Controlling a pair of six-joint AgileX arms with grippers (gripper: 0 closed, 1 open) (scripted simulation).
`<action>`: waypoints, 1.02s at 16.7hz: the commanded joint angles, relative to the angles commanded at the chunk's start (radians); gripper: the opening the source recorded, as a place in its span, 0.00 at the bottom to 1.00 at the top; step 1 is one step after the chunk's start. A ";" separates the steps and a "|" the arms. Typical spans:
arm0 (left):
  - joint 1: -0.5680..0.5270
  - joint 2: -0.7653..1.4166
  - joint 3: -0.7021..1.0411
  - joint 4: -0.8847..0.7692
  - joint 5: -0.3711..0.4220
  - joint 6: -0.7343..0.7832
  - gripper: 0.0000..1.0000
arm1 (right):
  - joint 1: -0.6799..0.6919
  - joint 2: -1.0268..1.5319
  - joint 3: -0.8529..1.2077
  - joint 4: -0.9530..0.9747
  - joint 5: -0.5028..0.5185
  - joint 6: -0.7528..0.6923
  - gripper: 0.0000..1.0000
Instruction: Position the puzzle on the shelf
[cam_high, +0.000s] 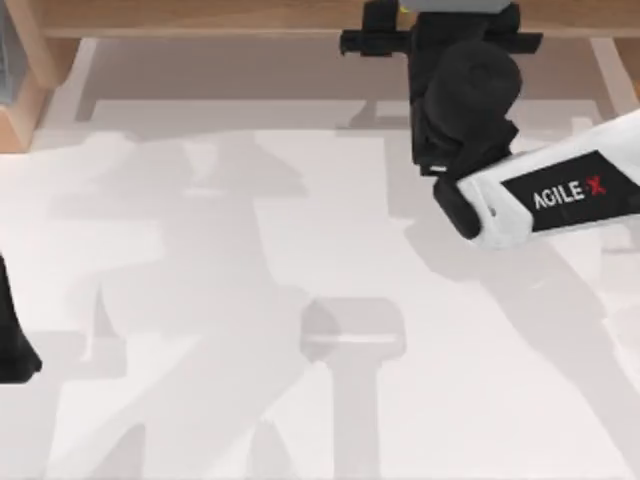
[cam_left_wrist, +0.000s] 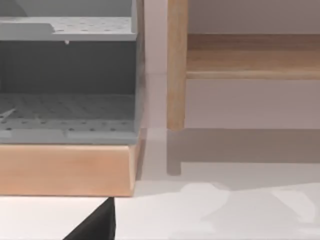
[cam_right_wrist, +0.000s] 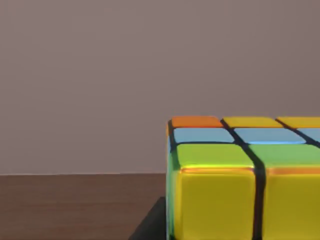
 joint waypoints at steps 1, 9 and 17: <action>0.000 0.000 0.000 0.000 0.000 0.000 1.00 | -0.008 0.016 0.027 -0.023 -0.008 0.001 0.00; 0.000 0.000 0.000 0.000 0.000 0.000 1.00 | -0.048 0.096 0.201 -0.133 -0.061 0.016 0.00; 0.000 0.000 0.000 0.000 0.000 0.000 1.00 | -0.048 0.096 0.201 -0.133 -0.061 0.016 0.45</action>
